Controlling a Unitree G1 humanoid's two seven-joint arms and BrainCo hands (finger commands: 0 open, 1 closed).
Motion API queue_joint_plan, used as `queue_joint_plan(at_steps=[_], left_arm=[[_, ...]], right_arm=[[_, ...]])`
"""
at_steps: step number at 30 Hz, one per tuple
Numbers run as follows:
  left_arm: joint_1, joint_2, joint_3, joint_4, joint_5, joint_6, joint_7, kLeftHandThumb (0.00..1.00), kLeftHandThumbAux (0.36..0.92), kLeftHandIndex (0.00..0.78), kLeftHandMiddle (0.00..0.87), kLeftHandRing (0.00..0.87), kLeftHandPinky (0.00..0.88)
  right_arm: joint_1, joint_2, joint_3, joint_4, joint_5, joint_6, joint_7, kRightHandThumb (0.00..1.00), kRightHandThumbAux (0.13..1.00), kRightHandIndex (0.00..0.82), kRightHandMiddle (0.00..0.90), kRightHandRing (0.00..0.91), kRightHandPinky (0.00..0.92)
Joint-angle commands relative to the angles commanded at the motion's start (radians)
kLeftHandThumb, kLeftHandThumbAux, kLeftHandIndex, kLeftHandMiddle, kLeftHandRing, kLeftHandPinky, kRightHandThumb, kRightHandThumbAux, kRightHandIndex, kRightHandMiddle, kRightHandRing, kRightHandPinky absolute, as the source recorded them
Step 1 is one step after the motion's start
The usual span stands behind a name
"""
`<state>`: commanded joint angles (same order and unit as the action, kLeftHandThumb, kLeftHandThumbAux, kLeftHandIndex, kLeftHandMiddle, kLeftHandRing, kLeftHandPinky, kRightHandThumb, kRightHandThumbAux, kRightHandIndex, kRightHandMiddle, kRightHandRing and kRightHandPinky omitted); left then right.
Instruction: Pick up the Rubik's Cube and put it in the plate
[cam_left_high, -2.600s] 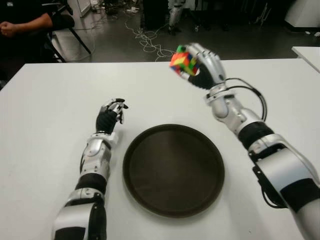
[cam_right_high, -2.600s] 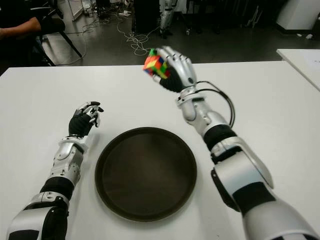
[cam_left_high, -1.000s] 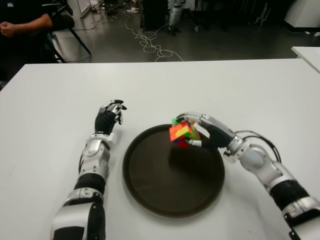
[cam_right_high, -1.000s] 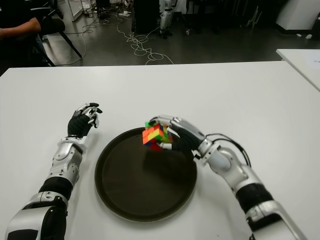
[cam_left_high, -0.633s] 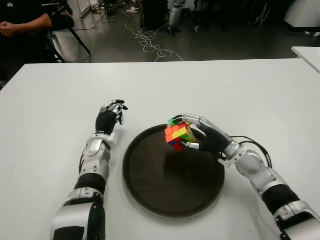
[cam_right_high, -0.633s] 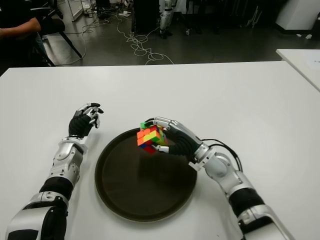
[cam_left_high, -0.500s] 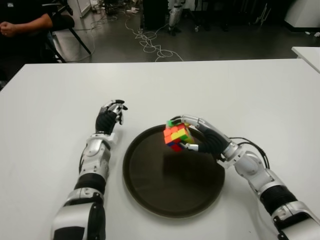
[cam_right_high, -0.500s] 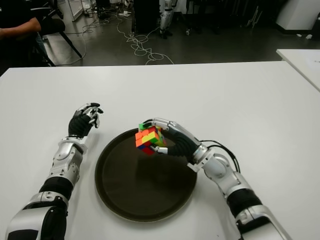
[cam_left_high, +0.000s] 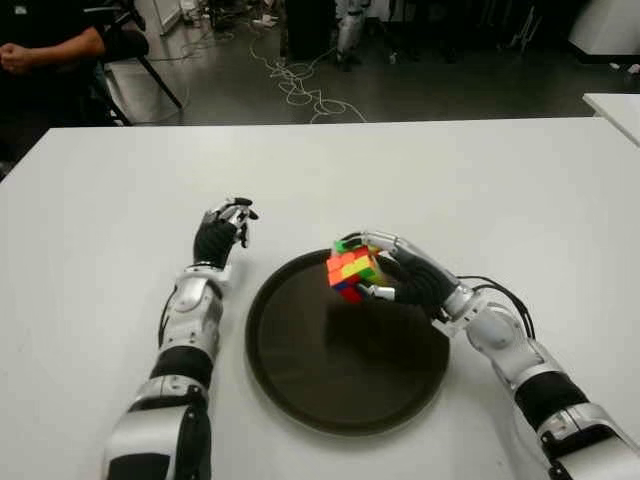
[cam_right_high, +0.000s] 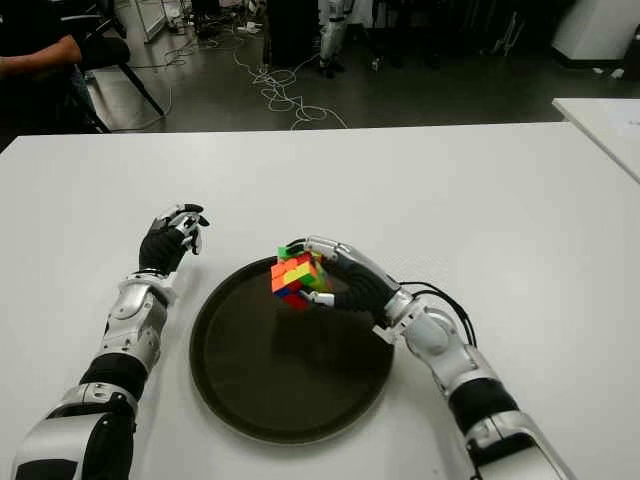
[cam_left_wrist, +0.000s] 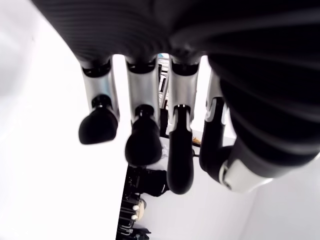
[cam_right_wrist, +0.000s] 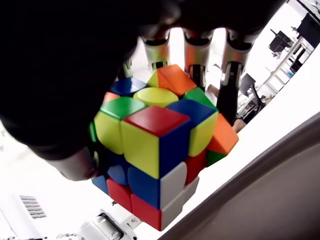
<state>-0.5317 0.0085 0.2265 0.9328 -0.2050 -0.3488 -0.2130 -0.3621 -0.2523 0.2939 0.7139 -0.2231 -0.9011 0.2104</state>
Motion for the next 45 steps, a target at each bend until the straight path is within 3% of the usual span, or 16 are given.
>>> queue_joint_plan(at_steps=[10,14,16,17,19,20,23,26,32,42,45], left_arm=[[-0.008,0.0,0.002,0.013,-0.004,-0.003,-0.001,0.856,0.656,0.429,0.569,0.775,0.797],[-0.011,-0.001,0.004,0.016,-0.006,-0.005,-0.004,0.855,0.656,0.43,0.571,0.775,0.792],[-0.011,-0.001,0.004,0.018,-0.006,-0.005,-0.003,0.855,0.656,0.431,0.573,0.772,0.788],[-0.012,-0.001,0.004,0.02,-0.005,-0.005,-0.003,0.854,0.656,0.431,0.573,0.771,0.787],[-0.012,-0.001,0.004,0.022,-0.005,-0.007,-0.003,0.854,0.656,0.431,0.573,0.77,0.785],[-0.012,-0.001,0.004,0.022,-0.004,-0.009,-0.003,0.854,0.656,0.43,0.573,0.77,0.786],[-0.012,-0.001,0.004,0.023,-0.005,-0.01,-0.003,0.854,0.657,0.43,0.572,0.77,0.787],[-0.012,-0.001,0.005,0.023,-0.006,-0.01,-0.002,0.854,0.656,0.429,0.571,0.77,0.788],[-0.012,0.002,0.004,0.023,-0.003,-0.01,-0.001,0.853,0.656,0.43,0.576,0.771,0.786],[-0.012,0.008,0.001,0.026,0.002,-0.015,-0.005,0.852,0.657,0.43,0.581,0.767,0.784],[-0.012,0.009,-0.001,0.028,0.004,-0.015,-0.006,0.852,0.657,0.43,0.585,0.766,0.783]], right_arm=[[-0.004,0.018,-0.002,0.014,0.047,-0.058,0.065,0.823,0.696,0.386,0.489,0.551,0.547],[-0.002,0.02,0.001,0.0,0.076,-0.059,0.106,0.825,0.697,0.409,0.456,0.419,0.428],[0.005,0.016,0.003,-0.024,0.072,-0.038,0.117,0.731,0.726,0.4,0.314,0.304,0.298],[0.009,0.014,0.004,-0.035,0.066,-0.027,0.121,0.473,0.724,0.266,0.217,0.213,0.2],[0.018,0.003,0.006,-0.061,0.045,-0.004,0.126,0.242,0.725,0.148,0.132,0.133,0.114],[0.023,-0.003,0.008,-0.075,0.033,0.008,0.128,0.154,0.655,0.094,0.084,0.085,0.073],[0.028,-0.013,0.009,-0.088,-0.004,0.026,0.116,0.05,0.546,0.03,0.027,0.027,0.023],[0.026,-0.013,0.007,-0.084,-0.03,0.028,0.099,0.016,0.461,0.01,0.008,0.009,0.007],[0.004,-0.011,0.01,-0.032,-0.065,0.011,0.074,0.001,0.372,0.0,0.0,0.0,0.0],[-0.001,-0.023,0.01,-0.042,-0.089,0.024,0.071,0.0,0.308,0.0,0.0,0.0,0.0],[-0.02,-0.015,0.008,0.01,-0.109,0.027,0.045,0.0,0.306,0.0,0.0,0.0,0.0]])
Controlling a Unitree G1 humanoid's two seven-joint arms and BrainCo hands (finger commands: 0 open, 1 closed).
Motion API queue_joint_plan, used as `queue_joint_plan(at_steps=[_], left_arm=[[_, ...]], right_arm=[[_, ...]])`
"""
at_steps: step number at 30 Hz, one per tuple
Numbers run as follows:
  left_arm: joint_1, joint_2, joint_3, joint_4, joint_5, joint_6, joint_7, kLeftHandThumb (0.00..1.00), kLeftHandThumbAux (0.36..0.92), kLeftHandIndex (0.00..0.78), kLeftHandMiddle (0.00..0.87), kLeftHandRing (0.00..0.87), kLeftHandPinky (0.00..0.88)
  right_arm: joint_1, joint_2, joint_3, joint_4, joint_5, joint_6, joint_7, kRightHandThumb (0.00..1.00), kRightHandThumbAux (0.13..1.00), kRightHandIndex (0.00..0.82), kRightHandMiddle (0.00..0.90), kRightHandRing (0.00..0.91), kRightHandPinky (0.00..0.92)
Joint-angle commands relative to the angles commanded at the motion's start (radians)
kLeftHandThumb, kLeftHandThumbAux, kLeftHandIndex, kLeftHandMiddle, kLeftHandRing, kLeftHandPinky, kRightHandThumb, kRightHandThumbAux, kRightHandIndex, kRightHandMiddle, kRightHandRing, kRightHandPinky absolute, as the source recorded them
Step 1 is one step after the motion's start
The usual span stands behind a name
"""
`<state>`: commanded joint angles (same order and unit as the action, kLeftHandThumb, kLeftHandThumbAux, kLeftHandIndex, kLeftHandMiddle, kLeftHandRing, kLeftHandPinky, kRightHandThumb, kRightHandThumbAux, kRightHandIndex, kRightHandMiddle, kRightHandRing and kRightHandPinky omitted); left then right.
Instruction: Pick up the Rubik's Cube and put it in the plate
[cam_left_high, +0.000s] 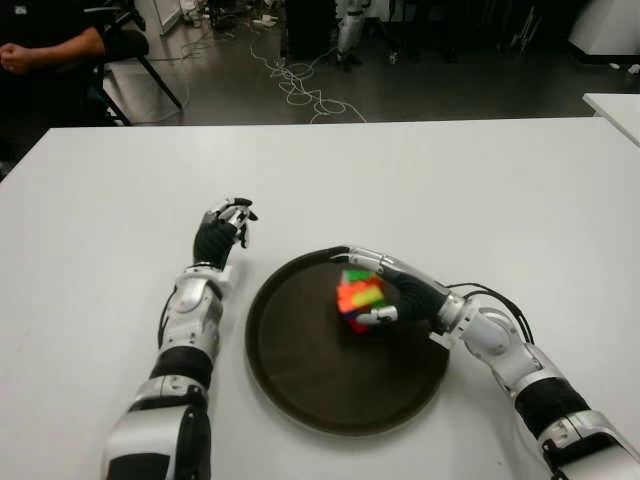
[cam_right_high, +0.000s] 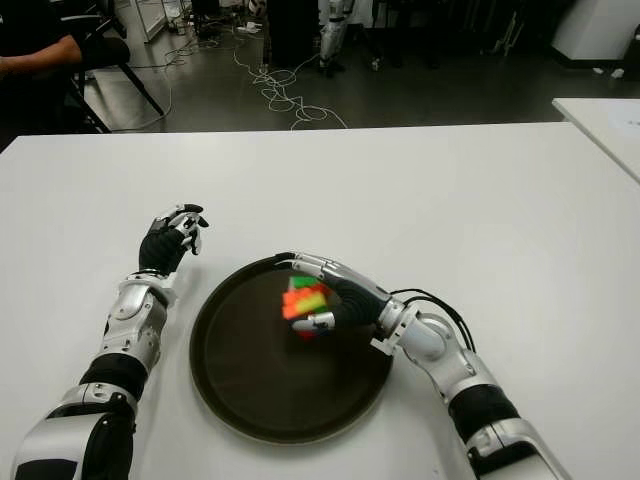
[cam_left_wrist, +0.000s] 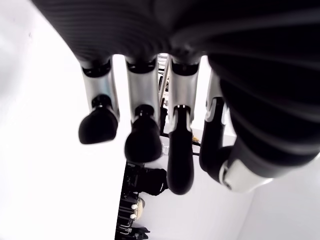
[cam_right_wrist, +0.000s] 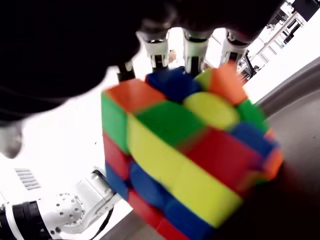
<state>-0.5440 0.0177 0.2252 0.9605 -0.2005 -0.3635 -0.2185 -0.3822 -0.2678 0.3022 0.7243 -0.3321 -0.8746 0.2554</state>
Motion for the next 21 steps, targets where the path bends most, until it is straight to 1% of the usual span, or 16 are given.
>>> queue_joint_plan(at_steps=[3,7,15,21], left_arm=[[-0.003,0.001,-0.001,0.002,0.001,0.003,0.0,0.851,0.657,0.431,0.586,0.764,0.783],[-0.005,0.002,-0.001,0.005,0.001,0.004,0.002,0.851,0.657,0.432,0.585,0.761,0.781],[-0.005,0.003,-0.003,0.007,0.006,-0.002,0.002,0.852,0.656,0.432,0.584,0.763,0.781],[-0.009,0.004,-0.004,0.008,0.008,-0.002,-0.001,0.851,0.658,0.43,0.584,0.765,0.783]], right_arm=[[-0.012,0.002,0.001,0.028,-0.013,0.002,-0.019,0.0,0.298,0.0,0.0,0.0,0.0],[-0.012,0.002,0.001,0.031,-0.019,0.008,-0.034,0.0,0.283,0.0,0.0,0.0,0.0],[-0.019,0.007,-0.001,0.05,-0.02,-0.006,-0.065,0.0,0.266,0.0,0.0,0.0,0.0],[-0.04,0.01,-0.01,0.084,-0.011,-0.017,-0.083,0.0,0.267,0.0,0.0,0.0,0.0]])
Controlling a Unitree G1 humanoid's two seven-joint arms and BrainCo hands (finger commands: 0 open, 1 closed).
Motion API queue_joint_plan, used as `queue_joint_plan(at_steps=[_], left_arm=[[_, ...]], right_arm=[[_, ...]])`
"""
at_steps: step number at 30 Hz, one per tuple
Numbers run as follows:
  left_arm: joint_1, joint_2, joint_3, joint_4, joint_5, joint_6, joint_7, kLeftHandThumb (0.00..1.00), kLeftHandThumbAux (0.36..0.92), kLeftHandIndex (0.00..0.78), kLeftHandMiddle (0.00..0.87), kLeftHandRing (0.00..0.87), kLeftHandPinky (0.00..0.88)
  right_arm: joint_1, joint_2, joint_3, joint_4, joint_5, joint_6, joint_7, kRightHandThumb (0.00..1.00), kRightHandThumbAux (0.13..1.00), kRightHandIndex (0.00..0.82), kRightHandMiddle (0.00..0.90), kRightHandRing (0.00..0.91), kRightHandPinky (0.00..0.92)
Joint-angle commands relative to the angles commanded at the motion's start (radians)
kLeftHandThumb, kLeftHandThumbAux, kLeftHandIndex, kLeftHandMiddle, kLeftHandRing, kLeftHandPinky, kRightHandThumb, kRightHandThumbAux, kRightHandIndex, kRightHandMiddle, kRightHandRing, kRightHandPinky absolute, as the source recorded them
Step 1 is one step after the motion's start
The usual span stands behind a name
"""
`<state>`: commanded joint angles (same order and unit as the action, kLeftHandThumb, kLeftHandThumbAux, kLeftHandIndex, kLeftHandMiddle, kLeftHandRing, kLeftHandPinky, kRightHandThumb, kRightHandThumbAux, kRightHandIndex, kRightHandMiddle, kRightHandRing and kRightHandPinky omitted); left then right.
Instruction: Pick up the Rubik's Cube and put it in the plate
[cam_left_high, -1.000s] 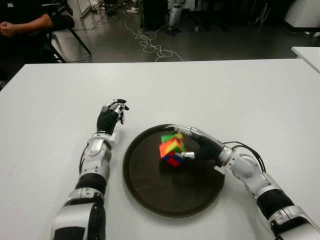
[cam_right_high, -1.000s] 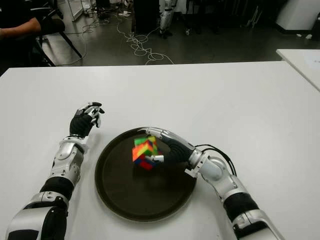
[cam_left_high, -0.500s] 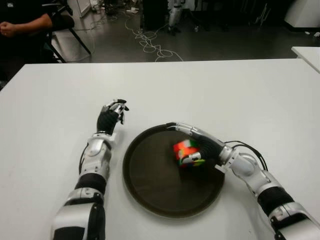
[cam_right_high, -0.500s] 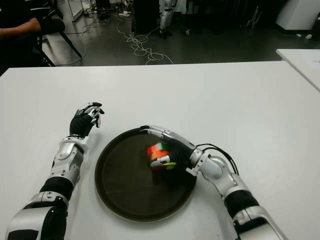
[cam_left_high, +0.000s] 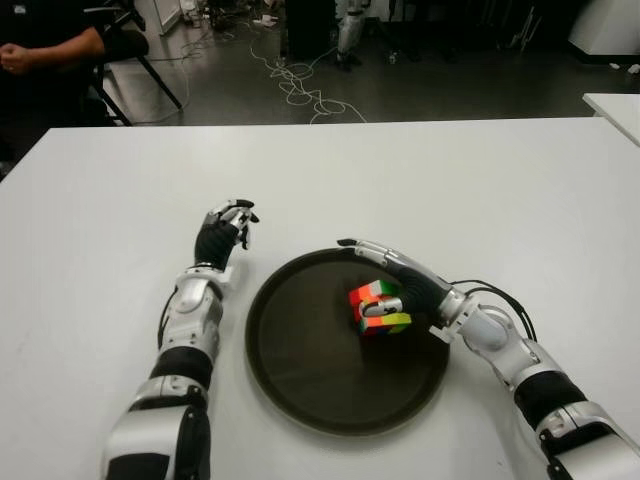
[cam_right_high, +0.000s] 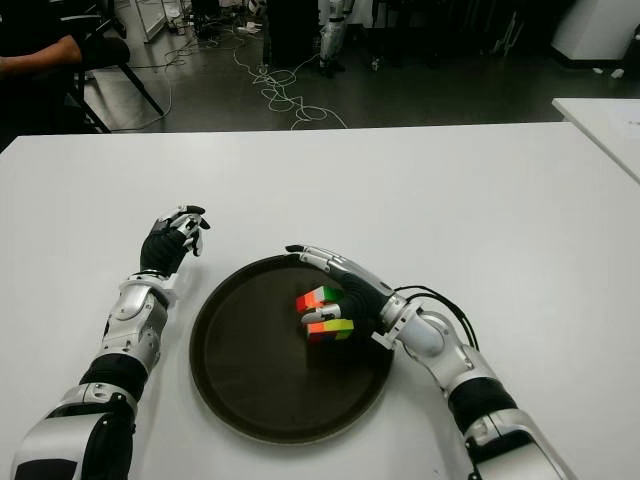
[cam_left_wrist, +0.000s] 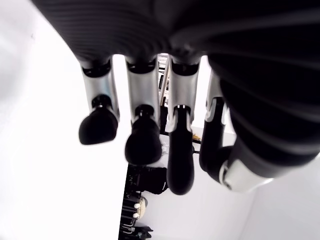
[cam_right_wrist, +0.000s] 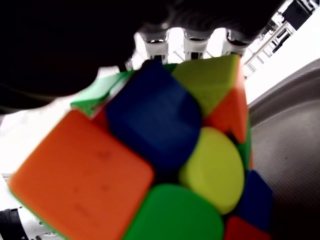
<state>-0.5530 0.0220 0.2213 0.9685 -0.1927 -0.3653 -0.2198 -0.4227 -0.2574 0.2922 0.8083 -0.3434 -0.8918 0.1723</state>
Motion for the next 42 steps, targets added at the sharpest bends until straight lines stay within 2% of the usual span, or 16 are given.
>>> queue_joint_plan(at_steps=[2,7,13,16,21,24,25,28,29,31,33,37,42], left_arm=[[-0.003,0.001,0.002,0.004,-0.001,0.0,0.0,0.852,0.657,0.429,0.581,0.764,0.783],[-0.009,0.002,0.006,0.013,-0.003,0.0,-0.001,0.852,0.657,0.43,0.577,0.763,0.785],[-0.018,0.006,0.013,0.031,-0.009,0.002,-0.008,0.853,0.656,0.433,0.575,0.771,0.788],[-0.021,0.007,0.017,0.037,-0.01,0.001,-0.012,0.854,0.656,0.433,0.574,0.769,0.785],[-0.025,0.006,0.025,0.045,-0.016,-0.001,-0.021,0.855,0.655,0.433,0.573,0.767,0.785],[-0.027,0.006,0.029,0.046,-0.016,-0.001,-0.023,0.855,0.655,0.434,0.572,0.766,0.786],[-0.027,0.006,0.03,0.048,-0.016,-0.002,-0.023,0.855,0.655,0.434,0.572,0.766,0.787],[-0.028,0.005,0.033,0.051,-0.017,-0.003,-0.025,0.855,0.655,0.434,0.57,0.766,0.787],[-0.028,0.005,0.034,0.052,-0.017,-0.003,-0.026,0.855,0.655,0.434,0.569,0.765,0.787],[-0.028,0.005,0.035,0.053,-0.017,-0.004,-0.03,0.855,0.655,0.433,0.569,0.766,0.787],[-0.028,0.005,0.036,0.053,-0.017,-0.005,-0.034,0.855,0.655,0.432,0.57,0.767,0.787],[-0.028,0.006,0.037,0.052,-0.016,-0.002,-0.037,0.855,0.655,0.432,0.571,0.767,0.787],[-0.026,0.005,0.038,0.05,-0.015,-0.003,-0.035,0.856,0.655,0.431,0.567,0.765,0.788]], right_arm=[[-0.023,-0.011,-0.014,0.009,0.016,-0.004,0.005,0.0,0.265,0.0,0.0,0.0,0.0],[-0.062,-0.037,-0.058,-0.075,0.091,0.031,0.058,0.0,0.255,0.0,0.0,0.0,0.0],[-0.081,-0.031,-0.102,-0.084,0.088,0.058,0.001,0.0,0.283,0.0,0.0,0.0,0.0],[-0.112,-0.019,-0.133,-0.052,0.104,0.077,-0.032,0.0,0.361,0.0,0.0,0.0,0.0],[-0.166,0.021,-0.201,0.032,0.165,0.104,-0.091,0.0,0.495,0.0,0.011,0.015,0.035],[-0.148,0.092,-0.272,0.019,0.301,0.165,-0.078,0.021,0.582,0.025,0.081,0.096,0.138],[-0.145,0.106,-0.287,0.015,0.331,0.181,-0.068,0.031,0.607,0.041,0.106,0.128,0.187],[-0.157,0.172,-0.364,0.036,0.484,0.271,-0.012,0.054,0.644,0.071,0.15,0.188,0.27],[-0.161,0.182,-0.379,0.041,0.512,0.29,0.0,0.061,0.656,0.081,0.164,0.208,0.295],[-0.199,0.201,-0.461,0.09,0.62,0.381,0.026,0.061,0.679,0.099,0.188,0.241,0.326],[-0.23,0.208,-0.518,0.129,0.686,0.446,0.036,0.051,0.703,0.118,0.211,0.272,0.348],[-0.27,0.204,-0.566,0.197,0.71,0.506,0.011,0.025,0.716,0.141,0.23,0.295,0.359],[-0.27,0.219,-0.564,0.208,0.666,0.525,-0.055,0.007,0.722,0.164,0.244,0.312,0.363]])
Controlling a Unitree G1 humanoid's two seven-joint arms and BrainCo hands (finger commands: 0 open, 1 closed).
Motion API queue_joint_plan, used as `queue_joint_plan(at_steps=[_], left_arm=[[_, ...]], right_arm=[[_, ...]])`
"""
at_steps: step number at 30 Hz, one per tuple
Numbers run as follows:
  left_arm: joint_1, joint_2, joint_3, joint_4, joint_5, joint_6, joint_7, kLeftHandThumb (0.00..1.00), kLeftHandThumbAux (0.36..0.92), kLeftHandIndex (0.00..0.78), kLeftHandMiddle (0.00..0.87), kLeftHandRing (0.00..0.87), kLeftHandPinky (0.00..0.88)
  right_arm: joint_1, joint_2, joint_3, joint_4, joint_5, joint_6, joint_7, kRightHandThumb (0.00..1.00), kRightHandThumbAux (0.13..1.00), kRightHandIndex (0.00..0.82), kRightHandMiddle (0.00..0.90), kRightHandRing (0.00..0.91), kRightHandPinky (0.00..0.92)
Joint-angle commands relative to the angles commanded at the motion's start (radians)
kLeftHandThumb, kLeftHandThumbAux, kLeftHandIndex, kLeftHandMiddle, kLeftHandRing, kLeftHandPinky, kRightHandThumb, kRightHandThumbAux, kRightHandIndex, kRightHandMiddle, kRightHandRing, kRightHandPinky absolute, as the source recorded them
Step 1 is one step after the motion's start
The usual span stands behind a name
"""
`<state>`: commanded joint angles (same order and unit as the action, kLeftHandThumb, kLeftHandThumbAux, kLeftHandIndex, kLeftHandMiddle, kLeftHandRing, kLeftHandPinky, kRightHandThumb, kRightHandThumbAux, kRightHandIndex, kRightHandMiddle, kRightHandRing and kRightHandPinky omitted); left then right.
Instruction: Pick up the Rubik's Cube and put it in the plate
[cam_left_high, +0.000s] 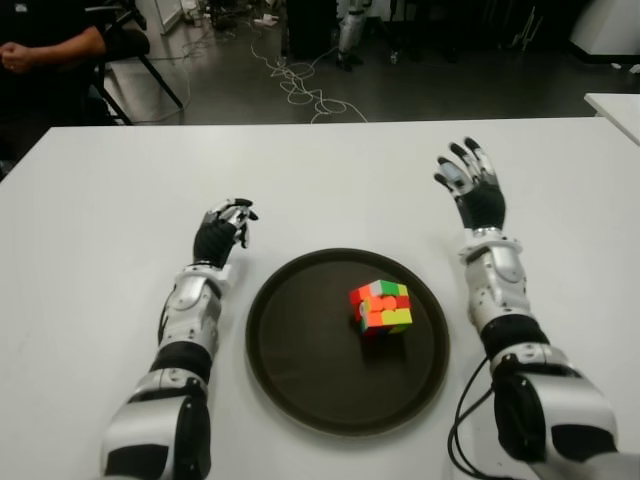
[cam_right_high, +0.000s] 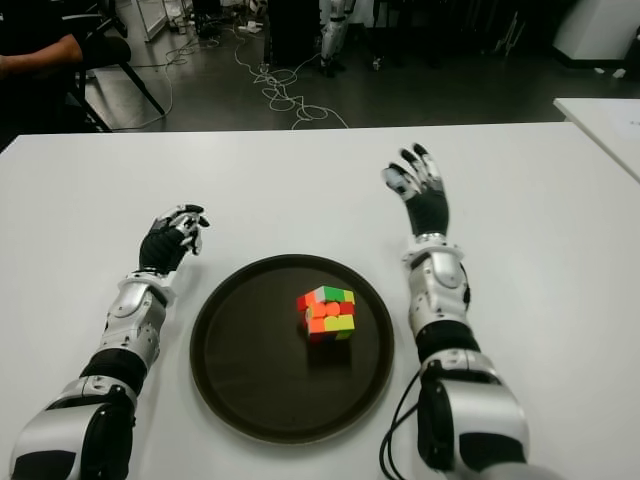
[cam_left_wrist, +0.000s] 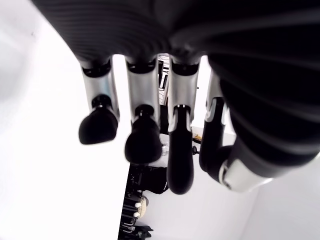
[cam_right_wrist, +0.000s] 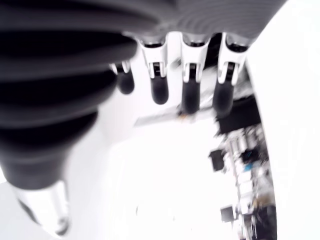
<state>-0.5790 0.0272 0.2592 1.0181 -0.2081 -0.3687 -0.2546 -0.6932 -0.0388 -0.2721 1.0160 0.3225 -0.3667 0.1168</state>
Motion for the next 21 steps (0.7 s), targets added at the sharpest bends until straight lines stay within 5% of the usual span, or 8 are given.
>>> queue_joint_plan(at_steps=[7,21], left_arm=[[0.009,0.0,-0.003,-0.013,0.003,-0.003,0.002,0.856,0.654,0.433,0.567,0.766,0.789],[0.024,-0.004,-0.003,-0.042,-0.001,0.001,0.003,0.856,0.655,0.429,0.562,0.76,0.785]], right_arm=[[0.012,0.0,0.056,0.063,-0.126,-0.066,-0.086,0.041,0.722,0.179,0.249,0.312,0.335],[0.017,-0.013,0.083,0.119,-0.226,-0.161,-0.13,0.109,0.73,0.2,0.28,0.33,0.324]])
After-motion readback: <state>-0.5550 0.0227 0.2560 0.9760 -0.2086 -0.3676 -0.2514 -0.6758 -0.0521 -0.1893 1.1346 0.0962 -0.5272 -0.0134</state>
